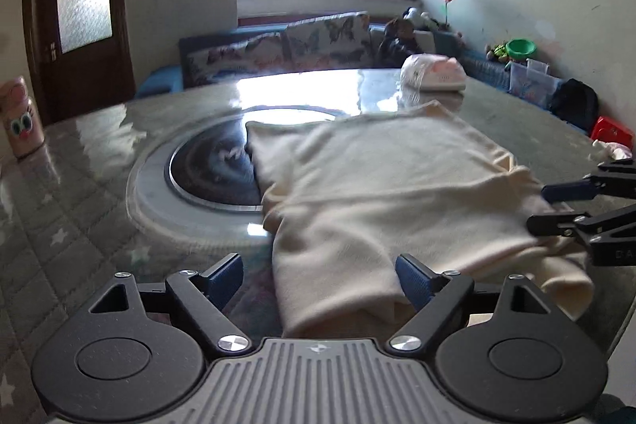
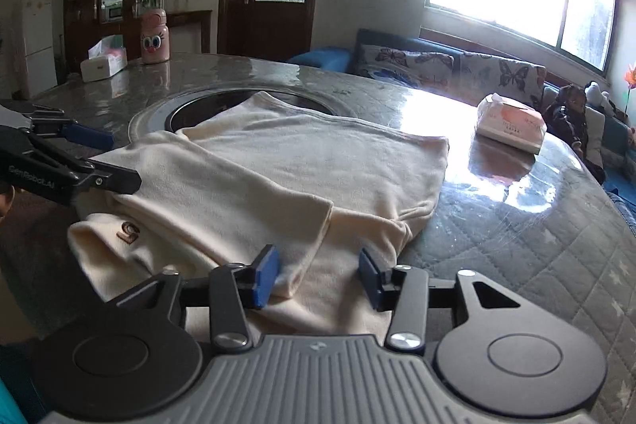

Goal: Fold clothes

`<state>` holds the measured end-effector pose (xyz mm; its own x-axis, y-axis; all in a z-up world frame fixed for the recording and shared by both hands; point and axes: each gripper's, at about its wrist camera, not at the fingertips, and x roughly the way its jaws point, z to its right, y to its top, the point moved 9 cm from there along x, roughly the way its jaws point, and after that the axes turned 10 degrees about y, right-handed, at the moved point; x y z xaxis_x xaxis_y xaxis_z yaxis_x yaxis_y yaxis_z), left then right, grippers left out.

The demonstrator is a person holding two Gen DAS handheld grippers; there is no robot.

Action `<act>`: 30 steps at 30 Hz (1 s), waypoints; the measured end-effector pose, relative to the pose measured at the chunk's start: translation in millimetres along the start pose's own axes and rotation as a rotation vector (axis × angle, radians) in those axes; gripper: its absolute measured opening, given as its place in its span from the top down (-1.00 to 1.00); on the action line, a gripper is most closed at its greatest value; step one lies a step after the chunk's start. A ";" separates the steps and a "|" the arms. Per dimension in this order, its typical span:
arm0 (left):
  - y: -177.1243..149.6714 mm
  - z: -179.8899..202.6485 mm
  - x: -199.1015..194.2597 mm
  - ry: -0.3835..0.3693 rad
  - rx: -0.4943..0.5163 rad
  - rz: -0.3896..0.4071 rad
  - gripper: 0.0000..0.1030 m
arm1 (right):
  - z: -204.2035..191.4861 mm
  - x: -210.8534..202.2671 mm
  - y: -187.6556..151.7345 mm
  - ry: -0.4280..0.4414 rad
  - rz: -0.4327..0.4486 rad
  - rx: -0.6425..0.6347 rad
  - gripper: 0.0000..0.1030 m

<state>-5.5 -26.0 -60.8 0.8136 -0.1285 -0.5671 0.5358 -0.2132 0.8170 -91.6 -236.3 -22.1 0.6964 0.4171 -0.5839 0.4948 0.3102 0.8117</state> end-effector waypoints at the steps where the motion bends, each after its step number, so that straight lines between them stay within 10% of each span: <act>1: -0.3 -0.1 -2.0 -0.004 0.003 0.002 -0.67 | 0.5 -1.3 0.2 -0.003 0.001 -0.004 0.04; 20: -31.2 70.0 -70.8 -0.214 0.523 0.220 -0.50 | -12.8 -36.4 -13.2 0.022 -0.101 -0.226 -0.42; 27: -28.8 83.0 -57.1 -0.241 0.537 0.219 0.54 | -27.0 -34.7 -25.3 0.064 -0.133 -0.306 -0.46; 30: -17.2 81.5 -56.0 -0.256 0.488 0.222 0.69 | -32.4 -32.4 -25.9 0.083 -0.127 -0.336 -0.54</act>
<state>-78.7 -94.1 -51.6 0.7816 -0.4374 -0.4447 0.1440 -0.5672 0.8109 -143.8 -230.2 -24.5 0.5893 0.4210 -0.6895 0.3668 0.6210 0.6927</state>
